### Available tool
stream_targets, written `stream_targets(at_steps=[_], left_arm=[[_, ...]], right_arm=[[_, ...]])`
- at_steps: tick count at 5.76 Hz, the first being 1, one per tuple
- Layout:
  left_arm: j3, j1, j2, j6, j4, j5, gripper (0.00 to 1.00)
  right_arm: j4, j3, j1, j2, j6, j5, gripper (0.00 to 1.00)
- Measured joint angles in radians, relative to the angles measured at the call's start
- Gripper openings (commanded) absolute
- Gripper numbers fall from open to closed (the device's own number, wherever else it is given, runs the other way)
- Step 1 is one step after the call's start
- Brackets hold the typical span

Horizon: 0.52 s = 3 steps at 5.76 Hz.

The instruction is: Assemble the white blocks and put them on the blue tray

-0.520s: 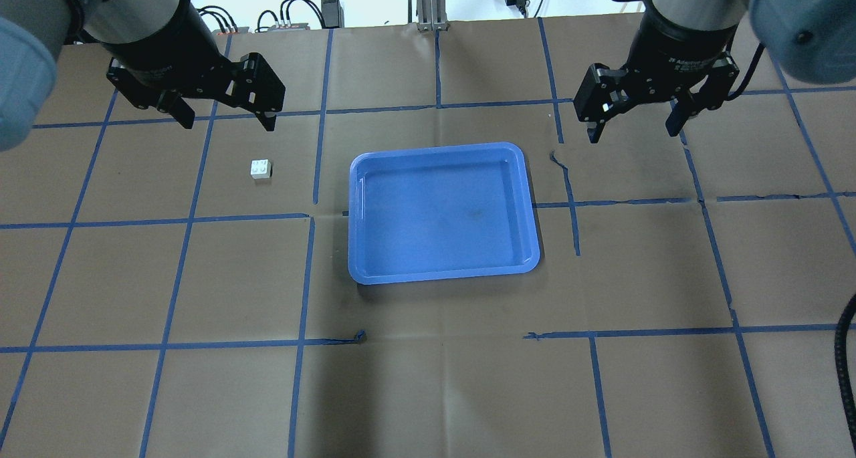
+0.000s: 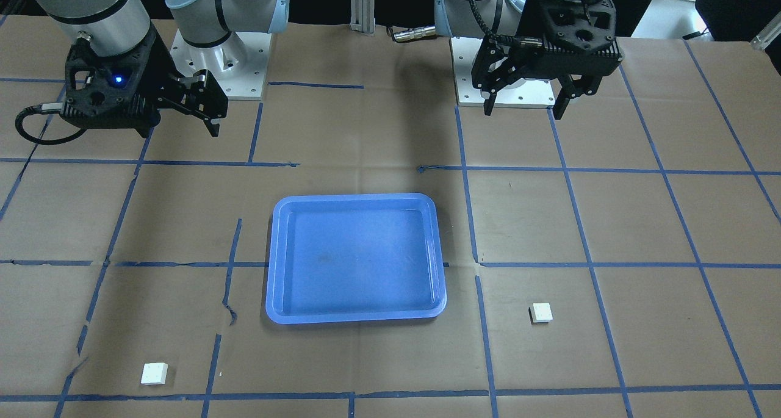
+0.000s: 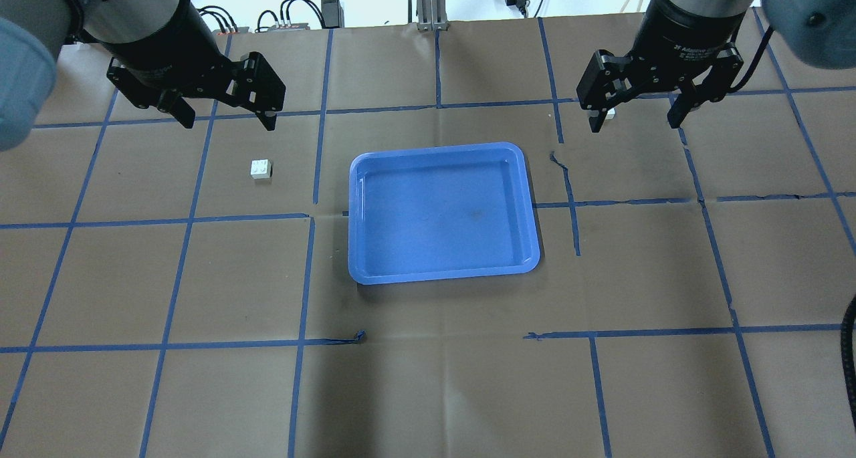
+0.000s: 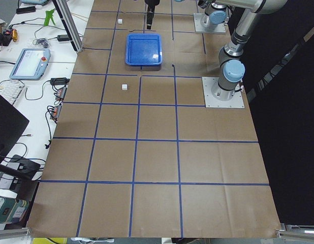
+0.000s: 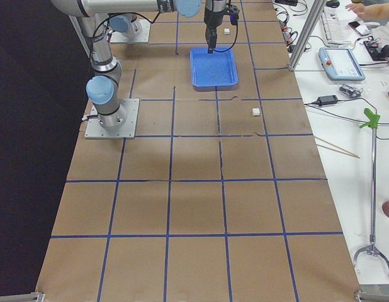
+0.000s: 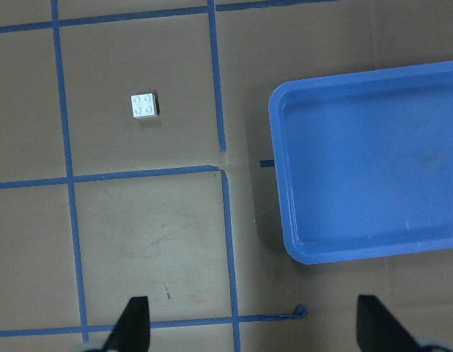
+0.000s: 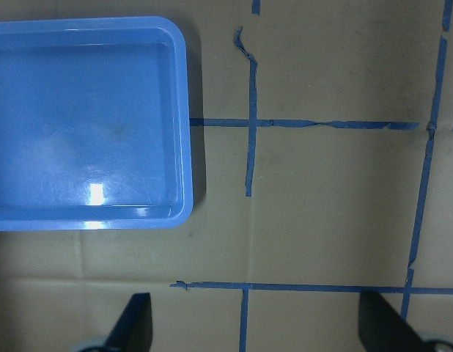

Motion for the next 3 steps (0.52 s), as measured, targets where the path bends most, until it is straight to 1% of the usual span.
stream_targets(at_steps=[2, 3], left_arm=[[-0.01, 0.053, -0.025, 0.009, -0.003, -0.006, 0.99], [-0.044, 0.09, -0.066, 0.019, 0.014, -0.009, 0.99]], right_arm=[[-0.005, 0.004, -0.002, 0.0, 0.004, -0.001, 1.0], [-0.008, 0.004, -0.002, 0.0, 0.006, -0.005, 1.0]])
